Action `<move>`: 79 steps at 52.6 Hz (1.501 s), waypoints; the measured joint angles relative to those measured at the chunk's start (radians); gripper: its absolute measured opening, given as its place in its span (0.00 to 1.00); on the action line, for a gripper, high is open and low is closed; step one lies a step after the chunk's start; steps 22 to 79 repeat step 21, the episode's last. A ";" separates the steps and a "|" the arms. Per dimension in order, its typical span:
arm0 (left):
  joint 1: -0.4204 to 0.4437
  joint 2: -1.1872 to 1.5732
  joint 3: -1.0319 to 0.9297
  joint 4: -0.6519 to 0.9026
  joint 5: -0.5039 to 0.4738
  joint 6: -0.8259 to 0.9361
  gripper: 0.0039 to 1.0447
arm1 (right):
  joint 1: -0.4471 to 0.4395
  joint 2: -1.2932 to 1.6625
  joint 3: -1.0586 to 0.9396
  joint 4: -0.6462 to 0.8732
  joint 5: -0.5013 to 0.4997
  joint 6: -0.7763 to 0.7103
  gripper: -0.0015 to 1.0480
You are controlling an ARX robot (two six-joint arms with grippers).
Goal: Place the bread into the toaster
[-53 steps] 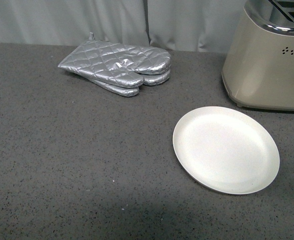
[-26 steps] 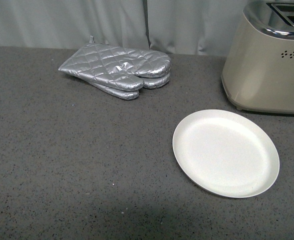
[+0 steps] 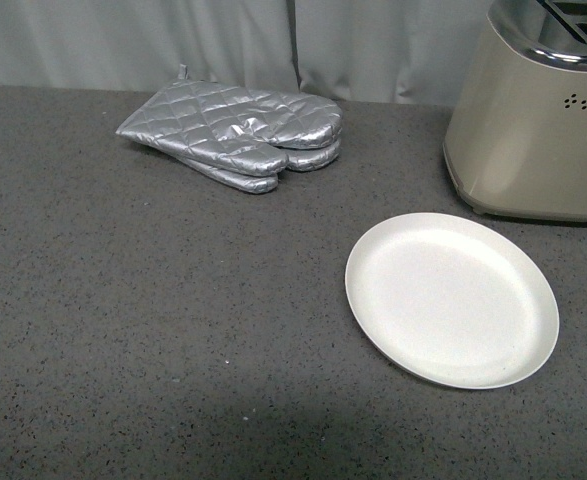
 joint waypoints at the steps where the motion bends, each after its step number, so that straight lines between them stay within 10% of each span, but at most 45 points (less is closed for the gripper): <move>1: 0.000 0.000 0.000 0.000 0.000 0.000 0.94 | 0.000 0.000 0.000 0.000 0.000 0.000 0.49; 13: 0.000 0.000 0.000 0.000 0.000 0.000 0.94 | 0.000 0.000 0.000 0.000 0.000 -0.002 0.00; 79: 0.000 0.000 0.000 0.000 0.000 0.000 0.94 | 0.000 0.000 0.000 0.000 0.000 -0.002 0.01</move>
